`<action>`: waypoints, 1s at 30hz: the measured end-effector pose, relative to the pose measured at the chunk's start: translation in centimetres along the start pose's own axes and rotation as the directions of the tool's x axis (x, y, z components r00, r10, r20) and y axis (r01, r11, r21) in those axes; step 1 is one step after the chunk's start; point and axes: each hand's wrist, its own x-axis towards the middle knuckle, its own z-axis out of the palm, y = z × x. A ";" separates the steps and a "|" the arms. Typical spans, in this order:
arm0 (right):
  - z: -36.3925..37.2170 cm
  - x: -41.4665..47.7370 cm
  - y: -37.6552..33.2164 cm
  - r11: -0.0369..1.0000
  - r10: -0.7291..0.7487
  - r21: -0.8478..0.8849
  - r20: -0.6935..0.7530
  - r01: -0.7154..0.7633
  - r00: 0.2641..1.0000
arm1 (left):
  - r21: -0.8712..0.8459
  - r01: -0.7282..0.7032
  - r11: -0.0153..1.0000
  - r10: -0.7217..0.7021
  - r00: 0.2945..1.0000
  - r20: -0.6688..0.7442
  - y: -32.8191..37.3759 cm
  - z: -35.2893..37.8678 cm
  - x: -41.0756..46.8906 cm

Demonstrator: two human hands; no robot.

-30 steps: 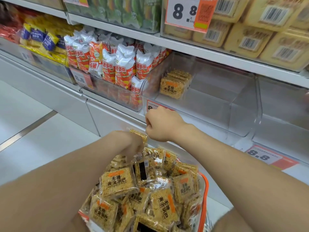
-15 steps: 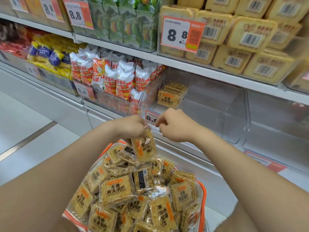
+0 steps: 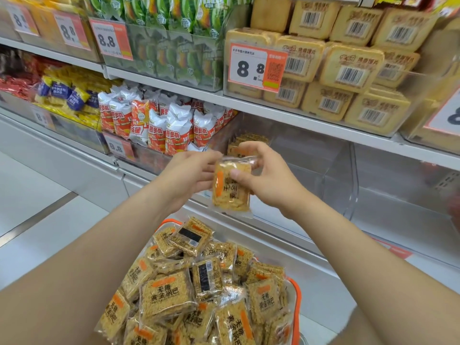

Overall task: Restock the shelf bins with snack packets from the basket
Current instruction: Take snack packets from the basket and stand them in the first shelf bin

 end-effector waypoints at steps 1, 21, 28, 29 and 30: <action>-0.1 0.0 -0.2 0.988 0.056 0.143 -0.033 -0.051 0.998 | 0.012 0.010 1.000 -0.010 1.000 -0.009 0.0 0.1 0.2; -1.4 4.2 3.3 0.946 0.259 0.275 -0.330 -0.170 0.908 | 0.505 -0.177 0.845 0.330 0.915 -0.231 -1.0 0.4 2.6; -1.5 6.7 7.3 0.901 0.281 -0.236 -0.325 -0.365 0.903 | 0.883 -0.243 0.402 0.394 0.916 0.073 -2.5 -0.1 3.1; -1.5 7.3 7.8 0.885 0.287 -0.276 -0.309 -0.375 0.907 | 0.902 -0.252 0.351 0.399 0.911 0.100 -2.6 -0.1 3.1; -1.4 7.8 8.1 0.871 0.293 -0.306 -0.304 -0.384 0.906 | 0.915 -0.261 0.308 0.408 0.905 0.120 -2.7 0.0 3.1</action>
